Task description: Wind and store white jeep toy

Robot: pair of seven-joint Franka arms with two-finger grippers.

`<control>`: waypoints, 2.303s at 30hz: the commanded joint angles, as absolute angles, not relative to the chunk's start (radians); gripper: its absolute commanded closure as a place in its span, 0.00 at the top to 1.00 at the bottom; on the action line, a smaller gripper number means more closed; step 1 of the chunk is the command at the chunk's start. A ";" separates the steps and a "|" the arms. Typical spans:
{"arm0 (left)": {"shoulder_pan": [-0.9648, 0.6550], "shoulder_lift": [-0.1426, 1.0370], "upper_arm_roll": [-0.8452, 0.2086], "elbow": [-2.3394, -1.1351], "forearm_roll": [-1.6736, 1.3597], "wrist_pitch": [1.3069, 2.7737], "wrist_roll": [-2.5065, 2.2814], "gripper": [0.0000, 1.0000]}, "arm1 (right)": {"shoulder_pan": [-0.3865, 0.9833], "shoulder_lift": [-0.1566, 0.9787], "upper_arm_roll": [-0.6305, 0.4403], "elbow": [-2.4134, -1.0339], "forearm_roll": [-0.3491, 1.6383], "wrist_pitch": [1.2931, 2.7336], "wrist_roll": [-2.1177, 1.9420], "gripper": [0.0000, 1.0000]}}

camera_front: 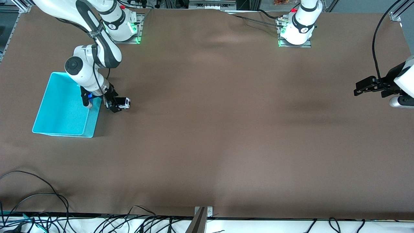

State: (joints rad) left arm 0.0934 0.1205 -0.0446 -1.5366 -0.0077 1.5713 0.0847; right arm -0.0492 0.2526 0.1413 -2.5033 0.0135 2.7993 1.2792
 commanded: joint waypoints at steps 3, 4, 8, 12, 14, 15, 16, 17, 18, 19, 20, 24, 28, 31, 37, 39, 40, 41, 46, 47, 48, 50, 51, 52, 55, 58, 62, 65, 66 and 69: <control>0.089 0.109 -0.043 -1.543 0.014 1.566 0.097 1.00 | -0.049 0.261 0.135 -2.497 0.006 2.813 1.293 1.00; 0.089 0.107 -0.043 -1.543 0.014 1.566 0.097 1.00 | -0.049 0.261 0.135 -2.497 0.006 2.813 1.293 1.00; 0.091 0.107 -0.043 -1.543 0.014 1.566 0.097 1.00 | -0.041 0.267 0.135 -2.497 0.003 2.813 1.293 1.00; 0.091 0.107 -0.043 -1.543 0.014 1.566 0.097 1.00 | -0.025 0.273 0.135 -2.497 0.005 2.813 1.293 1.00; 0.091 0.107 -0.043 -1.543 0.014 1.566 0.097 1.00 | -0.020 0.276 0.135 -2.497 0.005 2.813 1.293 1.00; 0.091 0.109 -0.043 -1.543 0.014 1.566 0.097 1.00 | -0.020 0.276 0.135 -2.497 0.005 2.813 1.293 1.00; 0.091 0.109 -0.043 -1.543 0.014 1.566 0.097 1.00 | -0.018 0.278 0.135 -2.499 0.005 2.813 1.295 1.00; 0.091 0.107 -0.043 -1.543 0.014 1.566 0.097 1.00 | -0.018 0.278 0.135 -2.499 0.005 2.813 1.293 1.00; 0.091 0.107 -0.043 -1.543 0.014 1.566 0.097 1.00 | -0.018 0.279 0.135 -2.497 0.005 2.813 1.295 1.00; 0.091 0.109 -0.043 -1.543 0.014 1.566 0.097 1.00 | -0.018 0.278 0.135 -2.497 0.005 2.813 1.295 1.00; 0.091 0.109 -0.043 -1.543 0.014 1.566 0.097 1.00 | -0.018 0.279 0.135 -2.497 0.005 2.813 1.295 0.99; 0.091 0.109 -0.043 -1.543 0.014 1.566 0.097 1.00 | -0.018 0.278 0.129 -2.497 0.006 2.813 1.295 0.74; 0.091 0.109 -0.043 -1.543 0.014 1.566 0.097 1.00 | -0.018 0.272 0.124 -2.497 0.005 2.813 1.296 0.49; 0.089 0.109 -0.043 -1.543 0.014 1.566 0.097 1.00 | -0.018 0.267 0.124 -2.496 0.005 2.813 1.296 0.33; 0.091 0.109 -0.043 -1.542 0.014 1.566 0.098 1.00 | -0.017 0.253 0.124 -2.496 0.003 2.813 1.299 0.00; 0.091 0.109 -0.043 -1.542 0.014 1.566 0.098 1.00 | -0.017 0.244 0.126 -2.496 0.002 2.812 1.301 0.00; 0.091 0.109 -0.043 -1.542 0.014 1.566 0.098 1.00 | -0.017 0.238 0.126 -2.496 0.000 2.812 1.299 0.00; 0.091 0.109 -0.043 -1.542 0.014 1.566 0.098 1.00 | -0.015 0.230 0.126 -2.496 0.000 2.812 1.301 0.00; 0.089 0.109 -0.043 -1.540 0.014 1.569 0.097 1.00 | -0.002 0.195 0.132 -2.491 -0.002 2.795 1.299 0.00; 0.089 0.109 -0.043 -1.540 0.014 1.568 0.097 1.00 | 0.003 0.184 0.132 -2.490 -0.002 2.787 1.296 0.00; 0.089 0.109 -0.044 -1.540 0.014 1.569 0.097 1.00 | 0.006 0.172 0.133 -2.488 -0.003 2.780 1.292 0.00; 0.087 0.109 -0.044 -1.540 0.014 1.569 0.097 1.00 | 0.008 0.146 0.146 -2.482 -0.012 2.752 1.282 0.00; 0.087 0.109 -0.044 -1.540 0.014 1.568 0.097 1.00 | 0.008 0.134 0.162 -2.474 -0.021 2.735 1.273 0.00; 0.087 0.109 -0.044 -1.539 0.014 1.568 0.097 1.00 | 0.008 0.126 0.173 -2.461 -0.029 2.715 1.264 0.00; 0.087 0.109 -0.044 -1.539 0.014 1.569 0.097 1.00 | 0.006 0.106 0.181 -2.406 -0.054 2.619 1.206 0.00; 0.089 0.109 -0.044 -1.537 0.014 1.569 0.097 1.00 | 0.003 0.097 0.181 -2.338 -0.055 2.499 1.088 0.00; 0.089 0.109 -0.043 -1.536 0.014 1.569 0.097 1.00 | -0.006 0.091 0.178 -2.267 -0.045 2.360 0.909 0.00; 0.089 0.109 -0.043 -1.534 0.015 1.569 0.097 1.00 | -0.021 0.083 0.170 -2.232 -0.038 2.290 0.803 0.00; 0.089 0.109 -0.043 -1.534 0.015 1.569 0.097 1.00 | -0.023 0.080 0.164 -2.227 -0.034 2.272 0.769 0.00; 0.089 0.109 -0.043 -1.534 0.015 1.571 0.097 1.00 | -0.025 0.071 0.137 -2.212 -0.029 2.224 0.663 0.00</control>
State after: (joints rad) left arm 0.0932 0.1204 -0.0447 -1.5362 -0.0077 1.5719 0.0847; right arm -0.0101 0.0833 0.1654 -2.2471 -0.0376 2.3084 0.8337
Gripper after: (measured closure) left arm 0.000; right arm 0.480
